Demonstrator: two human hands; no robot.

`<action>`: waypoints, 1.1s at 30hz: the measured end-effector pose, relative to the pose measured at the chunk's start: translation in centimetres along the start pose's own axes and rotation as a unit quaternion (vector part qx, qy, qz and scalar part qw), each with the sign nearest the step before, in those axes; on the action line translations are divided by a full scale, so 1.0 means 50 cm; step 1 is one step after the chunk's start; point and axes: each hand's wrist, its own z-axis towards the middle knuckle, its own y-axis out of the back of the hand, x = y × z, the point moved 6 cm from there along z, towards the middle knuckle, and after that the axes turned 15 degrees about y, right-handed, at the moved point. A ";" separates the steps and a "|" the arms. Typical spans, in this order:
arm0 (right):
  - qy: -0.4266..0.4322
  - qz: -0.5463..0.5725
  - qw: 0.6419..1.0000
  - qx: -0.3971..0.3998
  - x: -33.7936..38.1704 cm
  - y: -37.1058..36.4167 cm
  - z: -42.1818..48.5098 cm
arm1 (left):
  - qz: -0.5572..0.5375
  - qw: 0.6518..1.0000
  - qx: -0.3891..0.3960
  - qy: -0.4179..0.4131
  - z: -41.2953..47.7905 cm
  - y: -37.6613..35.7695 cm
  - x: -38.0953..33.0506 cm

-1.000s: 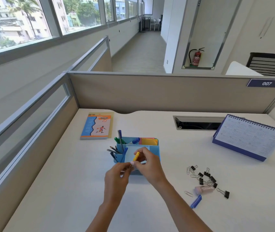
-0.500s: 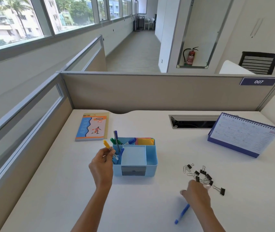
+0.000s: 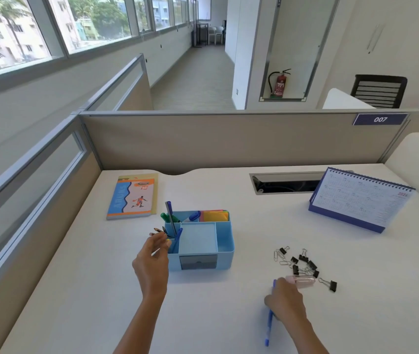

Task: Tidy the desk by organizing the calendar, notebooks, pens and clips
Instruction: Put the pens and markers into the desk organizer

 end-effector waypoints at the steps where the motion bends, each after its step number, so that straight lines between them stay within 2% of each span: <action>1: 0.014 0.013 1.000 -0.006 0.012 0.002 0.003 | 0.000 1.000 -0.004 -0.005 -0.002 0.003 -0.003; 4: 0.072 0.045 0.995 -0.043 0.068 0.023 0.008 | 0.005 0.999 -0.022 -0.023 -0.009 0.016 -0.009; 7: 0.165 0.092 0.977 -0.100 0.148 0.053 -0.001 | -0.010 0.999 -0.024 -0.028 -0.022 0.026 -0.010; 12: 0.335 0.185 0.918 -0.103 0.307 0.062 -0.025 | -0.037 0.997 0.064 -0.005 -0.052 0.006 -0.017; 16: 0.401 0.217 0.886 -0.078 0.389 0.038 -0.031 | -0.017 0.992 0.124 -0.014 -0.059 -0.011 -0.028; 20: 0.406 0.240 0.877 -0.089 0.413 0.023 -0.023 | -0.031 0.994 0.097 -0.025 -0.043 0.008 -0.045; 23: 0.393 0.220 0.889 -0.085 0.396 0.009 -0.006 | -0.066 0.996 0.060 -0.025 -0.028 0.028 -0.056; 28: 0.332 0.224 0.908 -0.123 0.290 0.022 0.016 | -0.081 0.995 -0.034 -0.050 0.012 0.071 -0.082; 33: 0.249 0.223 0.921 -0.201 0.152 0.066 0.038 | -0.047 0.994 -0.054 -0.083 0.022 0.072 -0.086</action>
